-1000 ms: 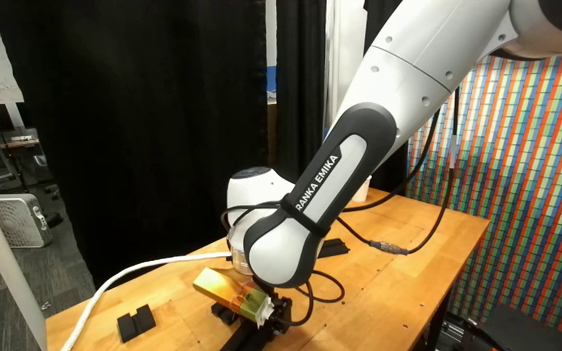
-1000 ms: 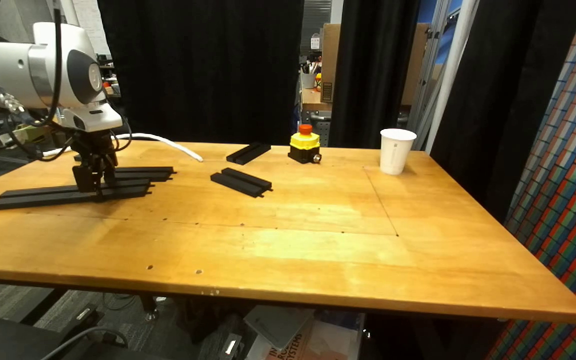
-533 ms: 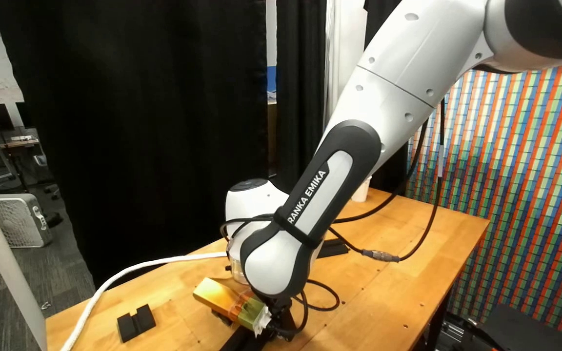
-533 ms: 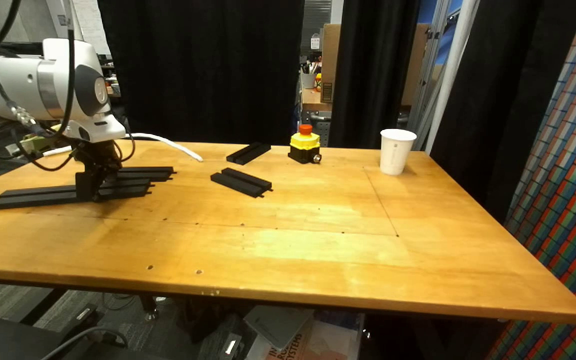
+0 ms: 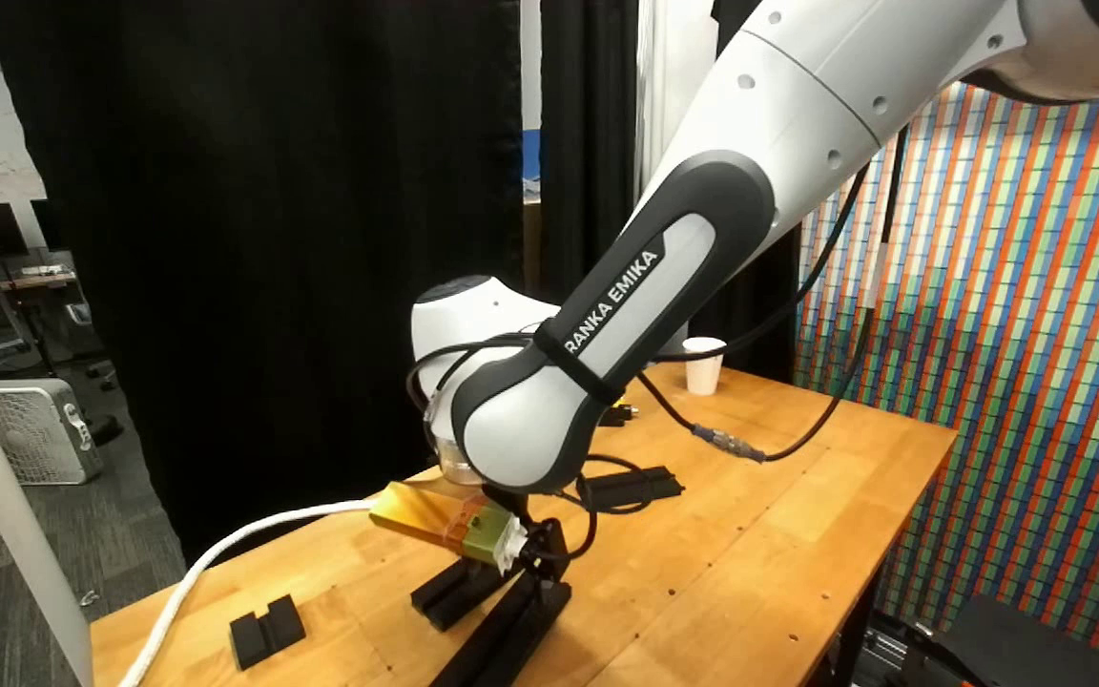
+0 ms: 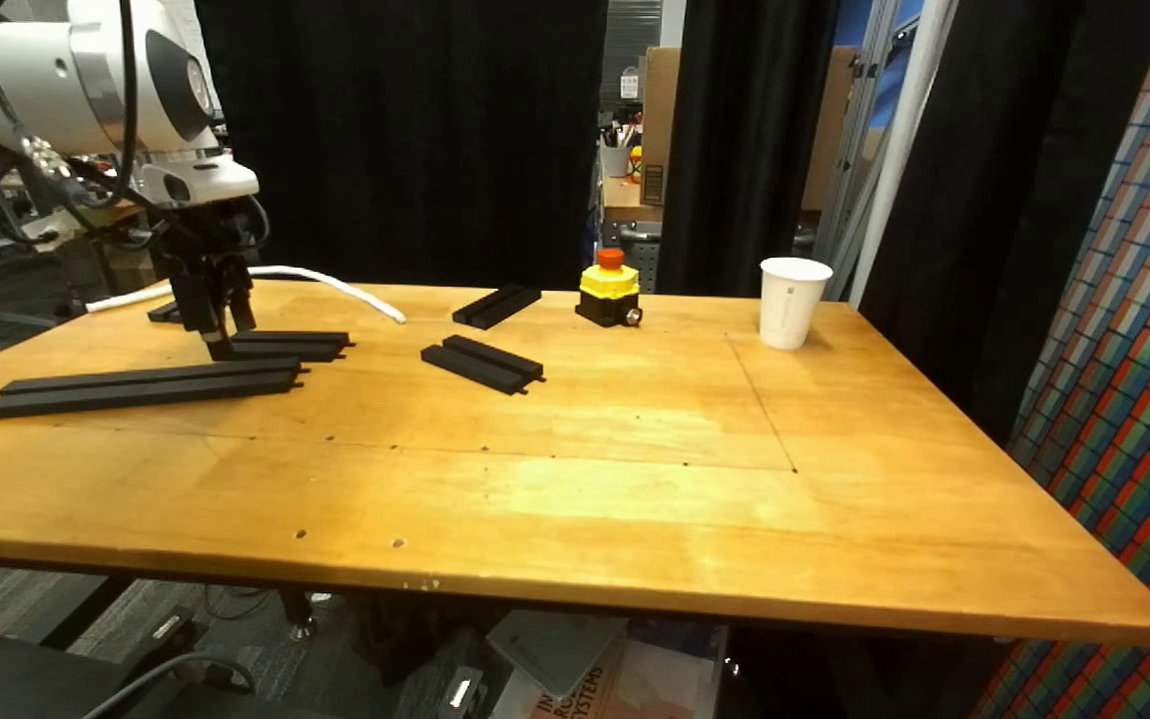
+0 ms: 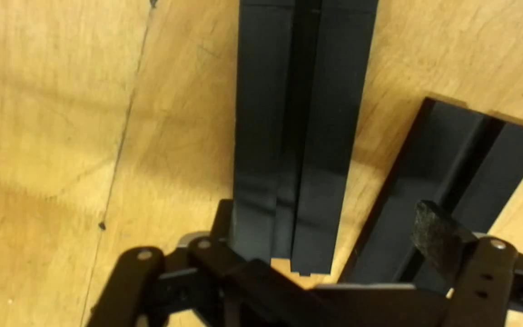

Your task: Connect the black pads together

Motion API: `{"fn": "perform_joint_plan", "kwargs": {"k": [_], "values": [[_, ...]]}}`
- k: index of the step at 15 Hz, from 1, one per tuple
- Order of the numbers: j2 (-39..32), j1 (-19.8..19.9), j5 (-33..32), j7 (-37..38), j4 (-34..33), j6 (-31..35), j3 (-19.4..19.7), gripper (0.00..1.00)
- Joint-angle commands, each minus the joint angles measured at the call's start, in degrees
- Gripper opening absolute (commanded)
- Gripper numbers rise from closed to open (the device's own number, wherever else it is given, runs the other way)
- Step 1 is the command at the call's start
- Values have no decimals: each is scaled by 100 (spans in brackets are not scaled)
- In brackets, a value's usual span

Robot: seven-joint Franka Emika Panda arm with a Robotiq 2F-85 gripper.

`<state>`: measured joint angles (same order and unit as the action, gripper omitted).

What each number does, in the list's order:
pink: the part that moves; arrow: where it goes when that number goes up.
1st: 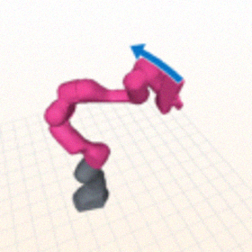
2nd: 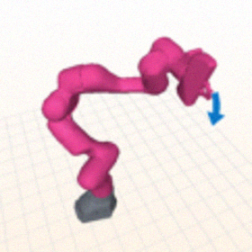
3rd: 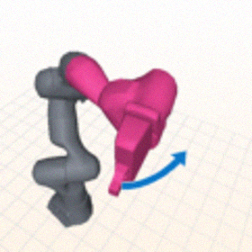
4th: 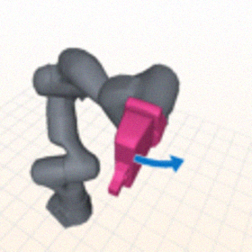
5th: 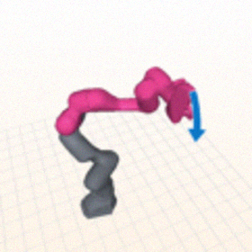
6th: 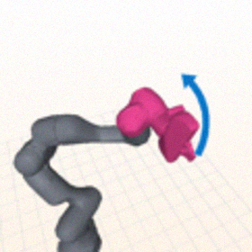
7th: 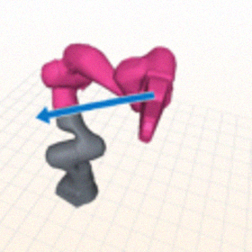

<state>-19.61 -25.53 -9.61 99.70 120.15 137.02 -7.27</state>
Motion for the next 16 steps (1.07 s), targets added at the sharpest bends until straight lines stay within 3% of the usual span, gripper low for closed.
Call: {"fn": "perform_joint_plan", "kwargs": {"k": [1, 9, 16], "values": [[190, 179, -194, -232, -55, -153, -9, 100], [-400, 582, 459, -1097, -336, 760, -102, 100], [-557, 471, 733, -992, -712, 648, 41, 100]]}}
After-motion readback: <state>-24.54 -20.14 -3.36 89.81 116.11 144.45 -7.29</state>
